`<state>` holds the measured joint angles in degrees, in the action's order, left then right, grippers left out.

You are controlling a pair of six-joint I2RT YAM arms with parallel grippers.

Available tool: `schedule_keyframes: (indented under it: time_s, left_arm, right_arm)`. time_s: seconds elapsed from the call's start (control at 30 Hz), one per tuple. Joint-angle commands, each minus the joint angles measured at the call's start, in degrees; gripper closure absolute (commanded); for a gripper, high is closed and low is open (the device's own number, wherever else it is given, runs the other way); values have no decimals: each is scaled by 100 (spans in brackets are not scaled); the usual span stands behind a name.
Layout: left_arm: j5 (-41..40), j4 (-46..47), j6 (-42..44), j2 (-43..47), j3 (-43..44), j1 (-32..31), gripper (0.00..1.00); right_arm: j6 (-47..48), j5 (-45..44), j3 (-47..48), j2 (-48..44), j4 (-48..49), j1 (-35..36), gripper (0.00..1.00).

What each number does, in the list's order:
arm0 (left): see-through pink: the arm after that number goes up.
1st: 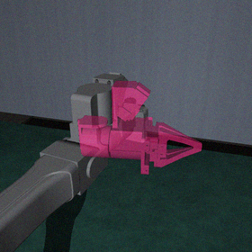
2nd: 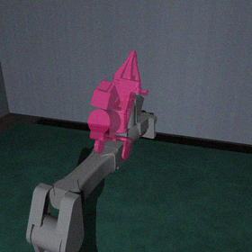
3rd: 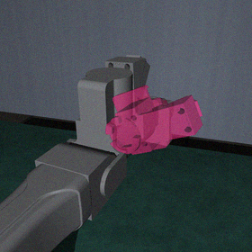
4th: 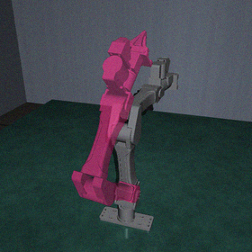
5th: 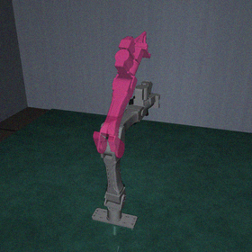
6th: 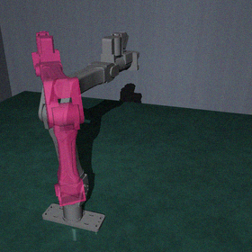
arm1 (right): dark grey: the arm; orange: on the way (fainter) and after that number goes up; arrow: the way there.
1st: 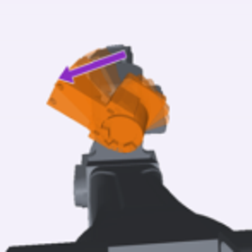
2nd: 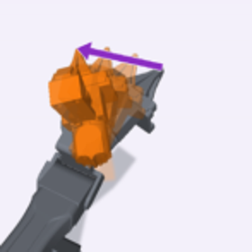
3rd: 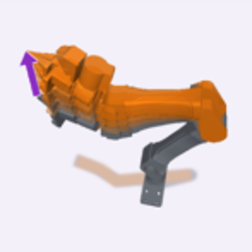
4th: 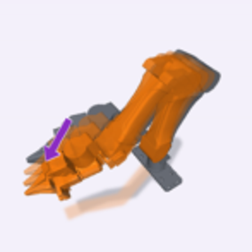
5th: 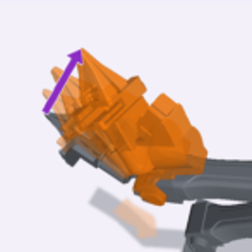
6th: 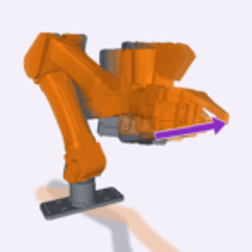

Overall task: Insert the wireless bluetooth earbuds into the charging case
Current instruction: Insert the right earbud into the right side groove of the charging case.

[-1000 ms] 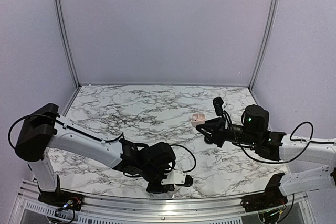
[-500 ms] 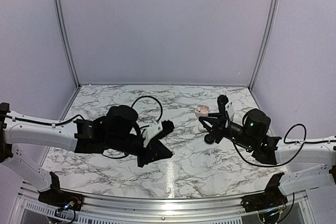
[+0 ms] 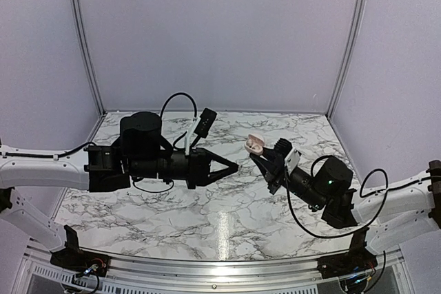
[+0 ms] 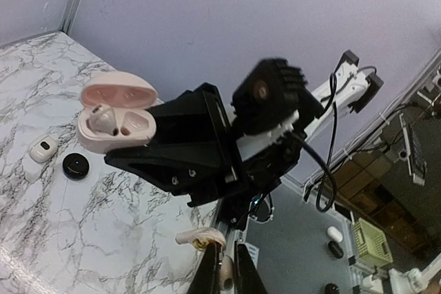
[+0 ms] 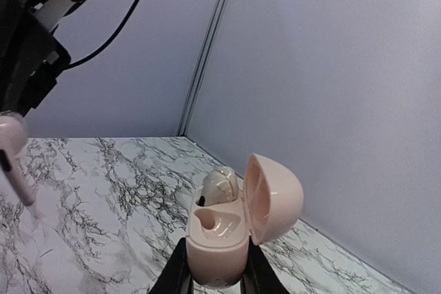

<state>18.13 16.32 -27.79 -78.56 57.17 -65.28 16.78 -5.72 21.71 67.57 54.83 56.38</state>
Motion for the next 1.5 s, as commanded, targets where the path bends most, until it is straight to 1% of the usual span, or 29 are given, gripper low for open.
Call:
schedule_keyframes:
  time_s: [0.0,0.07,0.13,0.23,0.43,0.83,1.1,1.47]
  left_arm:
    - [-286,881,-1244,-53,132,76,100]
    - [-436,1304,-1502,-63,19,76,100]
    - [-671,1502,-1604,-59,-39,76,100]
    - [-886,1744,-1692,-97,-90,76,100]
    - [-784,2009,-1816,-325,-94,76,100]
    - [-796,2097,-1822,-581,-112,93,100]
    - [-735,2095,-1782,-514,-197,95,100]
    - [-679,2095,-1585,-313,-204,85,100]
  right_arm:
    - [905,-840,-141,171,975,426,100]
    - [1131,-1119,-154,325,1311,557,100]
    - [1265,-1265,-95,474,1471,652,100]
    - [1266,-1144,23,573,1445,734,100]
    - [1128,-983,177,636,1401,769,100]
    - [1101,-835,360,537,1242,980,100]
    - [1061,-886,333,485,1226,980,100]
    - [988,-1017,305,643,1256,980,100]
